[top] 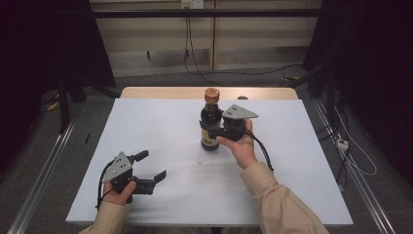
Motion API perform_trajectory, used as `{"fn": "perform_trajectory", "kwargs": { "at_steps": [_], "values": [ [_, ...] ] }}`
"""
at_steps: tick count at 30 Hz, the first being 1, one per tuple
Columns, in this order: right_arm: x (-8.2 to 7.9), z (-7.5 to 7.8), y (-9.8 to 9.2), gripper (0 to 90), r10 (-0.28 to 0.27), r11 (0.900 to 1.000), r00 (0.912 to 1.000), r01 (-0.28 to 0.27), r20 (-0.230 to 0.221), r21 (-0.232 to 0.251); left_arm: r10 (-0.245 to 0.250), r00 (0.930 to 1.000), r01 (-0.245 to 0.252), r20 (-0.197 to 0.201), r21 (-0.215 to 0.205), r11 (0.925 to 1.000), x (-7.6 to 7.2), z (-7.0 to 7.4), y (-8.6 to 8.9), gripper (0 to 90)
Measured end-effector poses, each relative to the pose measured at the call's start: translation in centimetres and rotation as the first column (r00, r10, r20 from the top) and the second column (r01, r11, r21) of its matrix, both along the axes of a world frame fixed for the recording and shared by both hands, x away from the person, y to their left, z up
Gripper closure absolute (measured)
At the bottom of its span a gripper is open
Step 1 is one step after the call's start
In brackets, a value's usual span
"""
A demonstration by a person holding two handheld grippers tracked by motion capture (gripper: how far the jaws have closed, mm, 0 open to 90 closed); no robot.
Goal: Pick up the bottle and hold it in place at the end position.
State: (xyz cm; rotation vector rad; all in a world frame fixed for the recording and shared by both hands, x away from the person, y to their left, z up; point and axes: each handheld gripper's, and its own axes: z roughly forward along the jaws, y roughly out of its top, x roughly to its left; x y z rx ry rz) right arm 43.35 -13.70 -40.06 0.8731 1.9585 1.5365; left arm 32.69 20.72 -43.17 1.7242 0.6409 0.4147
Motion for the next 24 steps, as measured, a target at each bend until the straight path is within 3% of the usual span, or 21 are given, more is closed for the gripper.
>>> {"fn": "perform_trajectory", "kwargs": {
  "at_steps": [9,16,24],
  "values": [
    [-0.8,0.4,0.2,27.1,0.004,0.998,0.9999,-0.005,-0.017,-0.056,0.012,0.9999,-0.012,0.003,-0.001,0.9999,-0.1,0.1,0.0,3.4],
    [-0.9,0.2,0.3,27.1,-0.02,1.0,0.9985,0.019,-0.051,-0.019,0.015,0.9999,-0.015,0.003,0.0,0.9999,-0.1,0.1,0.0,3.4],
    [-1.4,0.0,0.6,26.1,-0.085,0.995,0.9895,0.09,-0.117,0.037,0.01,0.9999,-0.01,0.01,-0.005,0.9999,-0.1,0.2,0.1,3.6]
  ]
}}
